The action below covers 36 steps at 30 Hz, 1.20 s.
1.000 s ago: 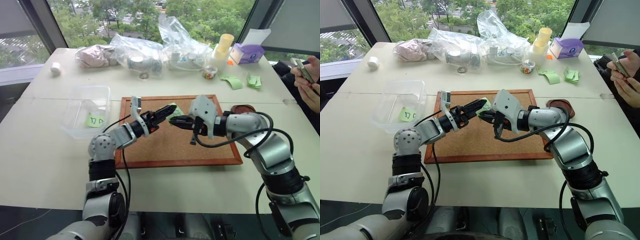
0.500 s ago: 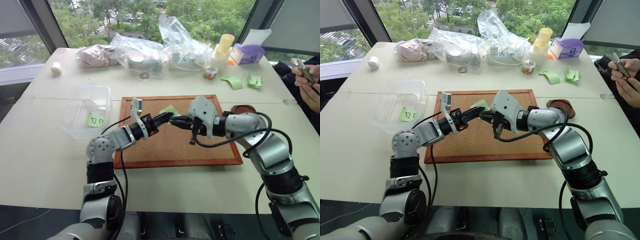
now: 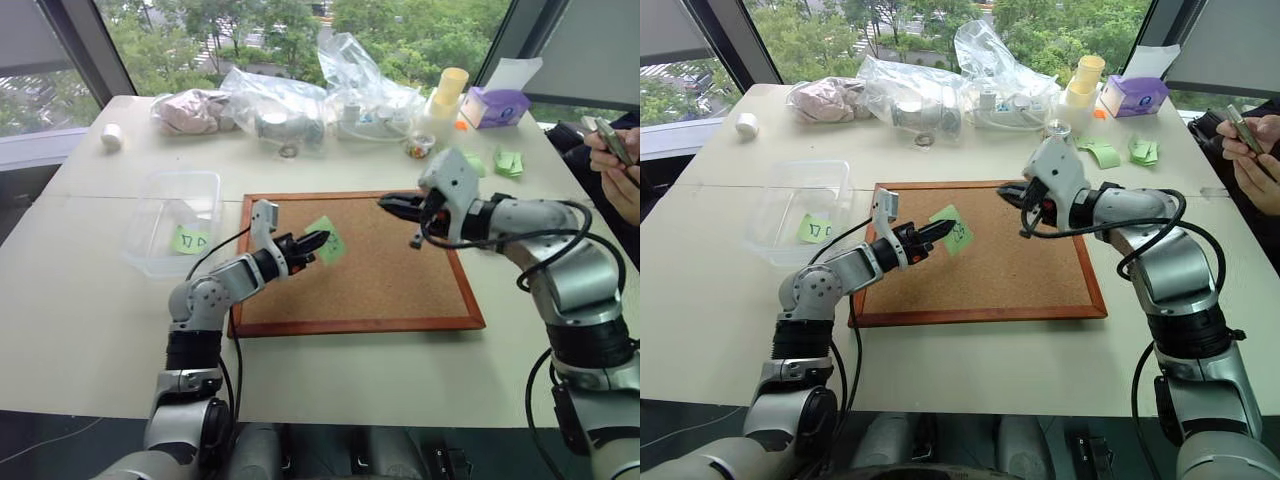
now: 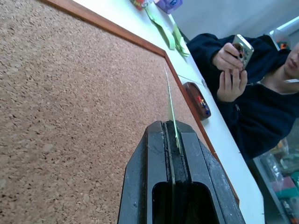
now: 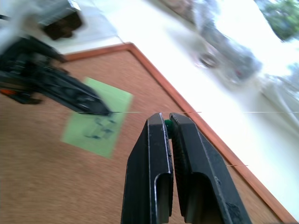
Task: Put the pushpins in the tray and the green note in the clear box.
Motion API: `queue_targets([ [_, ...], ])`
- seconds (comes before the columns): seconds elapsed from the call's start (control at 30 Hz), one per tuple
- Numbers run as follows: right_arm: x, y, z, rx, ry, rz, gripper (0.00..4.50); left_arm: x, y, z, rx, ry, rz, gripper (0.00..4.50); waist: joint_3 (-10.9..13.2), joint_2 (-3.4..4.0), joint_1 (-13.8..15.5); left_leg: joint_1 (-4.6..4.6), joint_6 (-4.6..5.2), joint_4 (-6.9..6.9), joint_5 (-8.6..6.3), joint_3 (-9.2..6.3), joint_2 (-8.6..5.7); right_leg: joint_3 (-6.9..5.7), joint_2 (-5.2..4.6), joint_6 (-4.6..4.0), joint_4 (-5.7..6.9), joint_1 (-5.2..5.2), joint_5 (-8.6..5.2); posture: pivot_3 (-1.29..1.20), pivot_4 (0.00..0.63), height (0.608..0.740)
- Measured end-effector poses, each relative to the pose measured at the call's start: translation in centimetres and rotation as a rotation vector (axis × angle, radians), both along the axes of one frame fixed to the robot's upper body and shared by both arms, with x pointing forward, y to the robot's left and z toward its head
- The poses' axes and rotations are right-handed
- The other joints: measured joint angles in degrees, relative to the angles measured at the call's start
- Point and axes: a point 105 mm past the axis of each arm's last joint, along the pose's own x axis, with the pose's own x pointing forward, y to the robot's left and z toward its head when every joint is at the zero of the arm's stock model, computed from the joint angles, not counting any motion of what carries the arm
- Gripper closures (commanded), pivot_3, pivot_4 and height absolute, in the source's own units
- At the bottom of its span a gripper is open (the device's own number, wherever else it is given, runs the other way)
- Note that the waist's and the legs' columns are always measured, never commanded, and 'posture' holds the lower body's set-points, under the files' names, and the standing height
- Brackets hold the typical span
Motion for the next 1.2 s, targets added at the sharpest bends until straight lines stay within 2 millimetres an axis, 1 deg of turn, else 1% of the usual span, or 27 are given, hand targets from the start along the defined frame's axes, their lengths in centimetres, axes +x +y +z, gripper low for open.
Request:
queue_targets([
  [0.07, 2.0, -2.1, -1.1, 0.015, 0.029, -0.158, 4.50, 0.1, 0.2, 0.1, 0.005, -0.011, 0.009, 4.42, 0.00, 0.00, -0.03, 0.00, 0.00, 0.00, 0.00, 0.02, 0.00, 0.01, 0.00, 0.00, 0.00, 0.00, 0.00, 0.00, 0.150, 0.740],
  [0.13, 3.7, -4.9, -2.5, 0.039, 0.068, -0.336, 4.50, 0.1, 0.3, 0.2, 0.024, -0.031, 0.008, 4.42, 0.00, 0.00, -0.01, 0.00, 0.00, 0.00, 0.00, 0.04, 0.00, 0.00, 0.00, 0.00, 0.00, 0.00, 0.00, 0.00, 0.150, 0.740],
  [0.17, 4.8, -7.2, -3.5, 0.074, 0.095, -0.468, 4.50, 0.0, 0.5, 0.3, 0.045, -0.051, 0.006, 4.42, 0.00, 0.00, 0.02, -0.01, -0.01, 0.00, 0.01, 0.07, 0.00, 0.00, 0.00, 0.00, 0.00, 0.00, 0.00, 0.00, 0.150, 0.740],
  [0.2, 5.4, -9.0, -4.3, 0.110, 0.114, -0.567, 4.50, -0.3, 0.6, 0.4, 0.059, -0.073, 0.000, 4.42, 0.00, 0.00, 0.08, -0.02, -0.01, -0.01, 0.01, 0.09, 0.00, 0.00, -0.01, 0.00, 0.00, -0.01, 0.00, 0.00, 0.150, 0.740],
  [0.23, 5.7, -10.8, -5.0, 0.153, 0.132, -0.662, 4.50, -0.6, 0.7, 0.5, 0.070, -0.093, -0.008, 4.42, 0.00, 0.01, 0.06, -0.03, -0.01, -0.04, 0.01, 0.11, 0.00, 0.00, -0.01, 0.00, 0.00, -0.01, 0.00, 0.00, 0.150, 0.740],
  [0.27, 5.8, -12.3, -5.6, 0.188, 0.141, -0.734, 4.50, -0.8, 0.7, 0.4, 0.079, -0.103, -0.014, 4.42, 0.01, 0.02, 0.04, -0.05, -0.01, -0.05, 0.01, 0.13, 0.00, 0.00, 0.00, 0.00, -0.02, -0.03, 0.00, 0.00, 0.150, 0.740],
  [0.33, 6.0, -13.6, -6.1, 0.240, 0.153, -0.813, 4.50, -1.1, 0.7, 0.0, 0.120, -0.122, -0.030, 4.42, 0.01, 0.03, -0.14, -0.05, -0.03, -0.07, 0.02, 0.17, 0.00, 0.00, 0.01, 0.00, -0.03, -0.06, 0.00, 0.00, 0.150, 0.740],
  [0.4, 6.2, -14.4, -6.6, 0.283, 0.172, -0.866, 4.50, -1.5, 0.4, -0.5, 0.151, -0.131, -0.053, 4.42, 0.02, 0.04, -0.38, -0.03, -0.09, -0.07, 0.05, 0.19, 0.01, 0.01, 0.04, 0.00, -0.01, -0.06, 0.00, 0.00, 0.150, 0.740],
  [0.5, 6.0, -15.5, -7.4, 0.332, 0.198, -0.926, 4.50, -1.9, 0.3, -0.5, 0.162, -0.152, -0.063, 4.42, 0.01, 0.05, -0.36, -0.02, -0.15, -0.06, 0.08, 0.19, 0.04, 0.01, 0.07, 0.00, 0.02, -0.05, 0.00, 0.00, 0.150, 0.740],
  [0.57, 5.9, -16.0, -7.8, 0.351, 0.214, -0.948, 4.50, -1.9, 0.5, -0.4, 0.171, -0.160, -0.060, 4.42, 0.01, 0.05, -0.36, -0.02, -0.15, -0.06, 0.09, 0.19, 0.04, 0.01, 0.07, 0.00, 0.02, -0.05, 0.00, 0.00, 0.150, 0.740],
  [0.63, 5.9, -16.1, -8.0, 0.364, 0.227, -0.951, 4.50, -1.9, 0.5, -0.4, 0.171, -0.162, -0.061, 4.42, 0.01, 0.06, -0.36, -0.02, -0.15, -0.06, 0.08, 0.19, 0.03, 0.01, 0.06, 0.00, 0.02, -0.05, 0.00, 0.00, 0.150, 0.740],
  [0.73, 5.8, -16.0, -8.2, 0.380, 0.239, -0.944, 3.53, -2.0, 0.3, -0.4, 0.176, -0.169, -0.071, 4.50, 0.01, 0.06, -0.36, -0.02, -0.15, -0.06, 0.09, 0.18, 0.04, 0.01, 0.07, 0.00, 0.02, -0.05, 0.00, 0.00, 0.150, 0.740],
  [0.8, 5.8, -16.0, -8.4, 0.392, 0.248, -0.944, 2.59, -2.0, 0.2, -0.4, 0.193, -0.183, -0.077, 4.50, 0.01, 0.06, -0.36, -0.02, -0.15, -0.06, 0.09, 0.19, 0.03, 0.01, 0.07, 0.00, 0.02, -0.04, 0.00, 0.00, 0.150, 0.740],
  [0.83, 5.8, -16.0, -8.4, 0.394, 0.251, -0.944, 2.01, -2.1, 0.2, -0.4, 0.199, -0.188, -0.081, 4.50, 0.01, 0.06, -0.34, -0.02, -0.15, -0.06, 0.09, 0.19, 0.03, 0.01, 0.07, 0.00, 0.02, -0.04, 0.00, 0.00, 0.150, 0.740],
  [0.93, 5.8, -15.9, -8.4, 0.399, 0.252, -0.943, 0.45, -2.2, 0.0, -0.1, 0.200, -0.204, -0.090, 4.50, 0.01, 0.06, -0.30, -0.02, -0.15, -0.06, 0.09, 0.18, 0.04, 0.01, 0.07, 0.00, 0.02, -0.04, 0.00, 0.00, 0.150, 0.740],
  [0.97, 5.8, -16.0, -8.4, 0.399, 0.252, -0.943, 0.03, -2.2, -0.1, 0.1, 0.199, -0.214, -0.092, 4.50, 0.01, 0.06, -0.30, -0.02, -0.15, -0.06, 0.09, 0.18, 0.04, 0.01, 0.07, 0.00, 0.02, -0.04, 0.00, 0.00, 0.150, 0.740],
  [1.1, 5.8, -15.9, -8.3, 0.398, 0.252, -0.941, 0.03, -2.0, -0.1, 0.9, 0.205, -0.241, -0.092, 4.50, 0.01, 0.06, -0.32, -0.02, -0.15, -0.06, 0.09, 0.17, 0.03, 0.01, 0.07, 0.00, 0.02, -0.04, 0.00, 0.00, 0.150, 0.740],
  [1.2, 5.9, -15.7, -7.5, 0.402, 0.230, -0.929, 0.03, -1.9, 0.1, 1.2, 0.208, -0.249, -0.083, 4.50, 0.02, 0.08, -0.31, -0.02, -0.15, -0.06, 0.09, 0.17, 0.04, 0.01, 0.07, 0.01, 0.02, -0.04, 0.00, 0.00, 0.150, 0.740],
])
